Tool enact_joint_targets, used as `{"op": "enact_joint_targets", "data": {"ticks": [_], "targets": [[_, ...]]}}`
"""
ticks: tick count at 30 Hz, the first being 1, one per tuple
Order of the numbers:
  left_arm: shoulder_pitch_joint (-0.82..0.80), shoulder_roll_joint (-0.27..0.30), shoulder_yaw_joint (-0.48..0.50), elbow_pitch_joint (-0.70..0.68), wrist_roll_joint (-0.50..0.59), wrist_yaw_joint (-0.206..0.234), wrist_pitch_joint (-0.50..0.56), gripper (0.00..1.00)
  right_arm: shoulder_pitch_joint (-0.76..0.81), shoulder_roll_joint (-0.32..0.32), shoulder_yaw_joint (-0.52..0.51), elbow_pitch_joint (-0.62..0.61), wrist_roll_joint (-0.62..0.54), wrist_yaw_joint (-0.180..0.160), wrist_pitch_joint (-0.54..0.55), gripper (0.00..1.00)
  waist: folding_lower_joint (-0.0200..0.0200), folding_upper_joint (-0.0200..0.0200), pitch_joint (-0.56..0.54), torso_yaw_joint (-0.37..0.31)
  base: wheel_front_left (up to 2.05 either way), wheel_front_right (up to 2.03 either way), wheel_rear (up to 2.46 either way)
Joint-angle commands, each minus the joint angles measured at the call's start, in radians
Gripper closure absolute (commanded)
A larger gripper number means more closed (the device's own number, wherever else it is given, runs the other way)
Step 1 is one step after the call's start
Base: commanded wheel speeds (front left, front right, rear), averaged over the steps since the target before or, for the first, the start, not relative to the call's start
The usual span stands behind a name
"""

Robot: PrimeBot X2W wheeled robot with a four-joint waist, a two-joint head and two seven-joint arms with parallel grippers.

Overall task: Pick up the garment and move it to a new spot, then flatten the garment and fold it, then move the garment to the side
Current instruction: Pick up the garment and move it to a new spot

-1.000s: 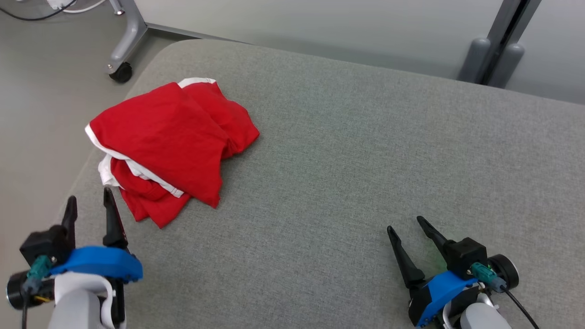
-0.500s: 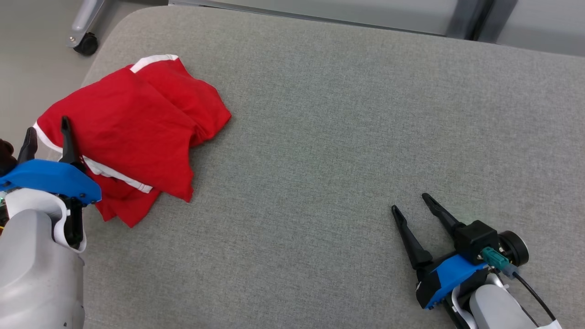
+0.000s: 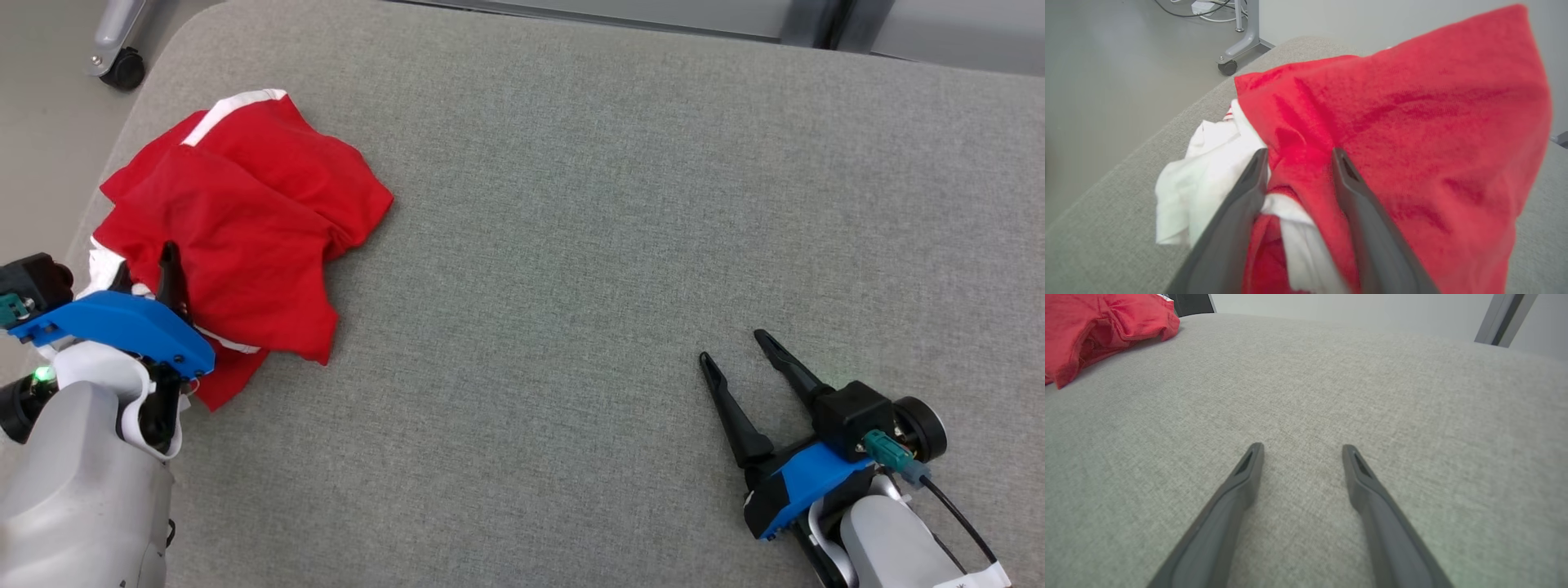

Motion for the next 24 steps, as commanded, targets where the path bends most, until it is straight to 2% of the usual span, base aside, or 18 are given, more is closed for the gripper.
{"op": "enact_joint_targets", "data": {"ticks": [1,7,13,16,20,24], "targets": [[0.006,0.007,-0.016,-0.002,-0.009,-0.002,-0.012,1.0,0.017,-0.023,-0.01,0.049,0.01,-0.003,0.014,0.0,0.0001,0.0,-0.003,-0.002,0.0,0.0,0.0],[-0.006,0.024,-0.098,-0.032,-0.036,-0.002,-0.052,1.0,0.014,-0.011,-0.013,0.052,0.014,-0.003,0.013,0.0,0.0001,0.0,-0.023,-0.006,0.0,0.0,0.0],[-0.057,0.1,-0.208,-0.152,-0.042,-0.002,-0.167,1.0,0.032,0.028,-0.019,0.046,0.021,-0.002,0.008,0.0,0.0001,0.0,-0.085,-0.036,0.0,0.0,0.0],[-0.092,0.124,-0.275,-0.222,-0.031,-0.002,-0.189,1.0,0.046,0.042,-0.026,0.046,0.023,-0.002,0.008,0.0,0.0001,0.0,-0.12,-0.058,0.0,0.0,0.0],[-0.13,0.134,-0.357,-0.318,-0.026,-0.002,-0.204,1.0,0.075,0.063,-0.039,0.053,0.026,-0.002,0.007,0.0,0.0001,0.0,-0.17,-0.103,0.0,0.0,0.0],[-0.148,0.111,-0.435,-0.403,-0.035,-0.002,-0.211,1.0,0.1,0.079,-0.053,0.054,0.028,-0.002,0.007,0.0,0.0001,0.0,-0.208,-0.166,0.0,0.0,0.0]]}}
